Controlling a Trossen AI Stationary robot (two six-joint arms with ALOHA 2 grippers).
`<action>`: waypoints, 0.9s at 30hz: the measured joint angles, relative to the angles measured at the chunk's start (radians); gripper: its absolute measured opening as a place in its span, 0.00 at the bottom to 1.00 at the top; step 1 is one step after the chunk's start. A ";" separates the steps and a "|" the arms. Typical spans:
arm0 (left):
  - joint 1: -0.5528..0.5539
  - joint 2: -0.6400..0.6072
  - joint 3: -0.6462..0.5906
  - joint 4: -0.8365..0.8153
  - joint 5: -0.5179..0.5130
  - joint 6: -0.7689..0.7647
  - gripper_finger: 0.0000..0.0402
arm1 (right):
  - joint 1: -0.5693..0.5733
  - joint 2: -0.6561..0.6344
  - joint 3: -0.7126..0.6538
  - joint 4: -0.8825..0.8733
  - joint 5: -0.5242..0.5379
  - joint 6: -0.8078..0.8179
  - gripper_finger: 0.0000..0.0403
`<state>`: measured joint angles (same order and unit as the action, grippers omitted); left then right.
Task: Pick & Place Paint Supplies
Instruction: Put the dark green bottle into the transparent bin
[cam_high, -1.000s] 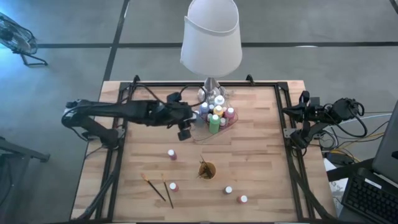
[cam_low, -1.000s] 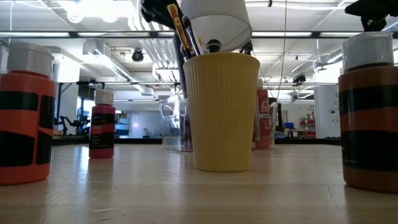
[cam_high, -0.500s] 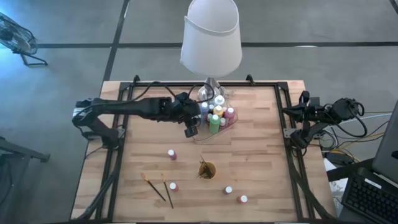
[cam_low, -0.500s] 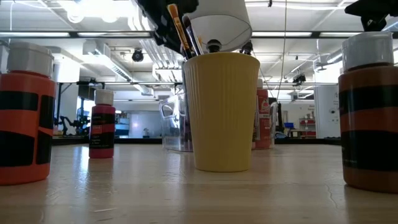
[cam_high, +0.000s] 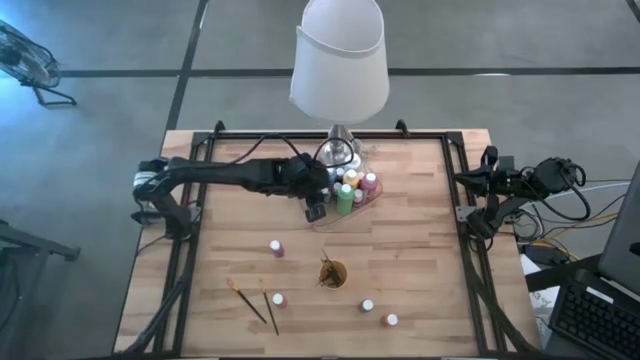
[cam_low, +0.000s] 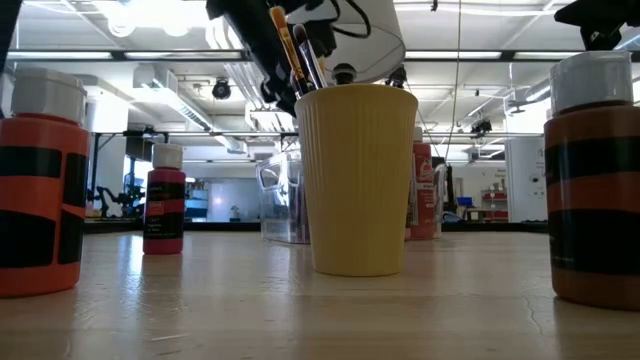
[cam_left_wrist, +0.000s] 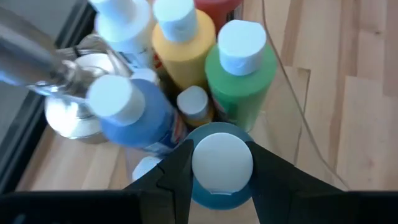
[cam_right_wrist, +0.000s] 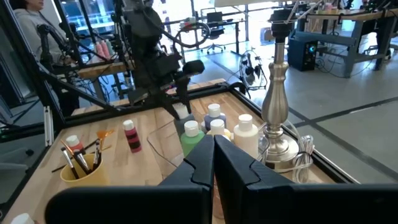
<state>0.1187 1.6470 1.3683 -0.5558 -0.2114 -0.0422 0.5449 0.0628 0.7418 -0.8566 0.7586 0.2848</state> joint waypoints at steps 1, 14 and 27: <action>0.003 0.006 0.000 0.009 0.009 0.000 0.33 | 0.000 0.000 0.000 0.000 0.000 0.000 0.02; 0.033 0.040 0.002 0.052 0.020 0.007 0.33 | 0.000 0.000 0.000 0.000 0.000 0.000 0.02; 0.039 0.043 0.002 0.067 0.037 0.007 0.35 | 0.000 0.000 0.000 0.000 0.000 0.000 0.02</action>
<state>0.1581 1.6898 1.3701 -0.4892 -0.1745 -0.0349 0.5449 0.0628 0.7418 -0.8566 0.7586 0.2848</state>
